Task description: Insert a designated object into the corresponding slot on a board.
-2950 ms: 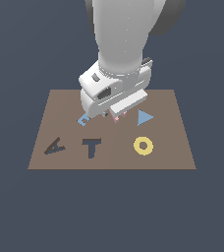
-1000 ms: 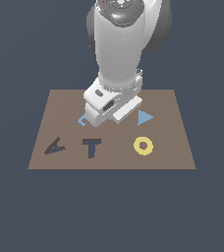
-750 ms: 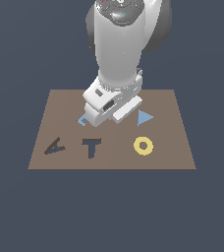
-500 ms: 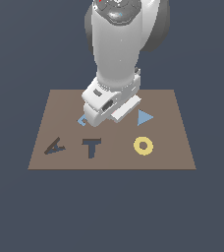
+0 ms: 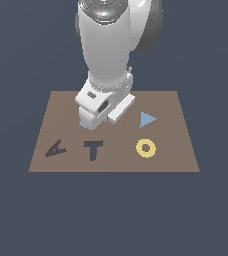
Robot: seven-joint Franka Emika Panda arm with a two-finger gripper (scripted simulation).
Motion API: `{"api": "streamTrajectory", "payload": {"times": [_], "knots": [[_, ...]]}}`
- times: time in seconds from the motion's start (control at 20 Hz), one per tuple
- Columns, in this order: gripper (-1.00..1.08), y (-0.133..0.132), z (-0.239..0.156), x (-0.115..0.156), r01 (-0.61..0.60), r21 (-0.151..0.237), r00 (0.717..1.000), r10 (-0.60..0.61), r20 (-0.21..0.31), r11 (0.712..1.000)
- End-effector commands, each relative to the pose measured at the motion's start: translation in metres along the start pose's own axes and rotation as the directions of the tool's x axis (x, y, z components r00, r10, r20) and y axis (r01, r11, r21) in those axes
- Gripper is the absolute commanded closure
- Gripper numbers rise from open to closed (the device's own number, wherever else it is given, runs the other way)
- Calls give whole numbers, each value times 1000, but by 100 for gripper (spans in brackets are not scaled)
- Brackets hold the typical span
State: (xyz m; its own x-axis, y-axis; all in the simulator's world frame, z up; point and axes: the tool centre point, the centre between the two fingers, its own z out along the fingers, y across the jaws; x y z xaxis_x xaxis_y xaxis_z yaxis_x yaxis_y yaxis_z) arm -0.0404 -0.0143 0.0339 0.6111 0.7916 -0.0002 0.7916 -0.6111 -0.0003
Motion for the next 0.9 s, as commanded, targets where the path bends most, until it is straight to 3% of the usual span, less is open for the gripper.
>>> {"api": "streamTrajectory", "payload": {"times": [0.0, 0.4, 0.6, 0.85], "knots": [[108, 5, 0, -7, 49, 0, 999, -49, 0, 999], [108, 31, -1, -33, 253, -1, 967, -253, 0, 967], [108, 49, -2, -46, 371, -1, 929, -371, 0, 929], [108, 74, -3, -59, 511, -1, 860, -511, 0, 860]]}}
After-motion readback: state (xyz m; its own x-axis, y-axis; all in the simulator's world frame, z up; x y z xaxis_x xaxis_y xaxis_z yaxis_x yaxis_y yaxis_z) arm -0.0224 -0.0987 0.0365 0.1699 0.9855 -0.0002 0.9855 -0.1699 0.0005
